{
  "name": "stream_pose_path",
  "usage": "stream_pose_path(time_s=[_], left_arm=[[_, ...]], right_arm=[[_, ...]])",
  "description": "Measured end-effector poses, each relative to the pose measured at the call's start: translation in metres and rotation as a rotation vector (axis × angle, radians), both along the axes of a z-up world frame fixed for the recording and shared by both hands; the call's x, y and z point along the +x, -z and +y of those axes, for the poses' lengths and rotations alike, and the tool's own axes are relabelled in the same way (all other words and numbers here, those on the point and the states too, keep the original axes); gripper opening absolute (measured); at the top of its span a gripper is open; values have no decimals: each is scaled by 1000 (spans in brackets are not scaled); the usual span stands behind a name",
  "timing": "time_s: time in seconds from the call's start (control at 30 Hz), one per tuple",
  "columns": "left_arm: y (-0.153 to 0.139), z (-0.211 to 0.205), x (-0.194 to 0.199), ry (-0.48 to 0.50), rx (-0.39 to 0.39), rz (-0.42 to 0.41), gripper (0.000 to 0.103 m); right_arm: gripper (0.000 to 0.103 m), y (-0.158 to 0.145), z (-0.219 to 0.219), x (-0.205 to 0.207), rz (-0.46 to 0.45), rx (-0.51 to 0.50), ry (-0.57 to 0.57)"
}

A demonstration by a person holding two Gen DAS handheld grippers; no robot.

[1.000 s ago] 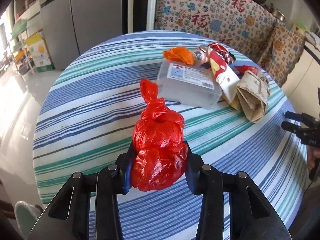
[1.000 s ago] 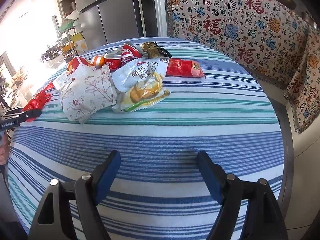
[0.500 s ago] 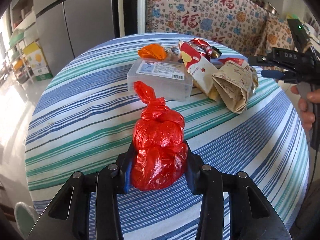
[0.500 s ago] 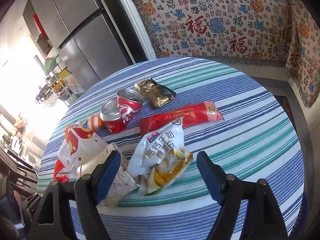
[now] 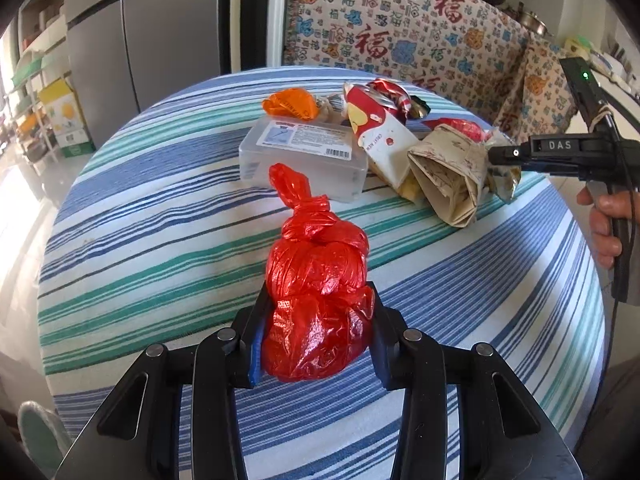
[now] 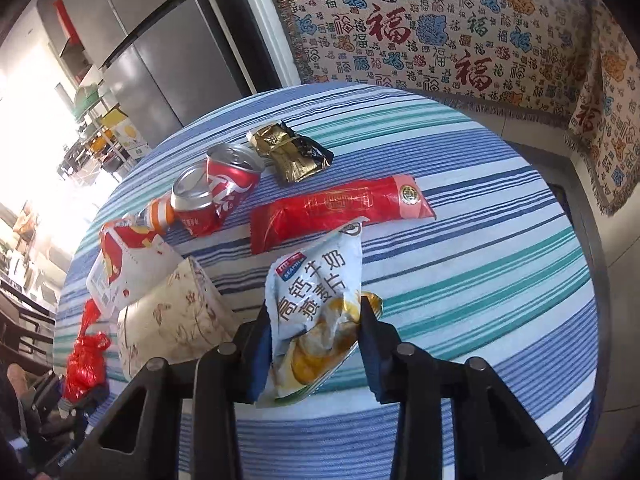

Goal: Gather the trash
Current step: 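Grasp the red plastic bag with left tool while right tool grasps chip bag, then carry the red bag and white chip bag with both tools over the wastebasket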

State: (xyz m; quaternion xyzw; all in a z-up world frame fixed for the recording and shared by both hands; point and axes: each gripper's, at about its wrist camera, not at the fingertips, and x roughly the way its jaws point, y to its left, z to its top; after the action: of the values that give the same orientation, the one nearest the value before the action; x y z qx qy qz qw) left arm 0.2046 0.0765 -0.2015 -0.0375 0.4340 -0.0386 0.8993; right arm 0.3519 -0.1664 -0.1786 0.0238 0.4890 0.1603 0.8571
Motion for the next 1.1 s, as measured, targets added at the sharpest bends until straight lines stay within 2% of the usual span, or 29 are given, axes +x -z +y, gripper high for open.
stream_pose_path(time_s=[0.13, 0.2, 0.3, 0.47, 0.53, 0.6, 0.63, 0.7, 0.83, 1.03, 1.07, 1.1], left_arm=[[-2, -14, -6, 32, -56, 22, 41], [-3, -25, -11, 49, -89, 33, 41], [-4, -50, -18, 82, -98, 35, 41], [-3, -82, -18, 93, -77, 39, 46], [-3, -85, -16, 89, -84, 43, 54], [-6, -88, -17, 84, -82, 35, 69], [-7, -89, -17, 84, -77, 29, 71], [-10, -90, -16, 88, -72, 24, 72], [-11, -92, -14, 93, -63, 32, 72], [-5, -91, -12, 75, -21, 56, 72], [-5, -91, -13, 74, -15, 54, 69], [-5, -91, -14, 76, -12, 51, 53]], right_arm=[[38, -8, -10, -41, -21, -50, -120], [38, -10, -14, -65, -23, -42, -188], [38, -5, -21, -91, -22, -34, -249], [44, 5, -35, -100, -54, 4, -221], [55, 5, -40, -103, -65, 6, -204], [58, 2, -43, -106, -80, 10, -193], [62, 0, -43, -109, -86, 15, -189], [66, -4, -40, -113, -102, 11, -181], [70, -1, -27, -115, -108, -28, -178], [68, 14, -27, -106, -74, -49, -119], [62, 15, -29, -105, -61, -39, -123], [44, 14, -30, -105, -55, -26, -122]])
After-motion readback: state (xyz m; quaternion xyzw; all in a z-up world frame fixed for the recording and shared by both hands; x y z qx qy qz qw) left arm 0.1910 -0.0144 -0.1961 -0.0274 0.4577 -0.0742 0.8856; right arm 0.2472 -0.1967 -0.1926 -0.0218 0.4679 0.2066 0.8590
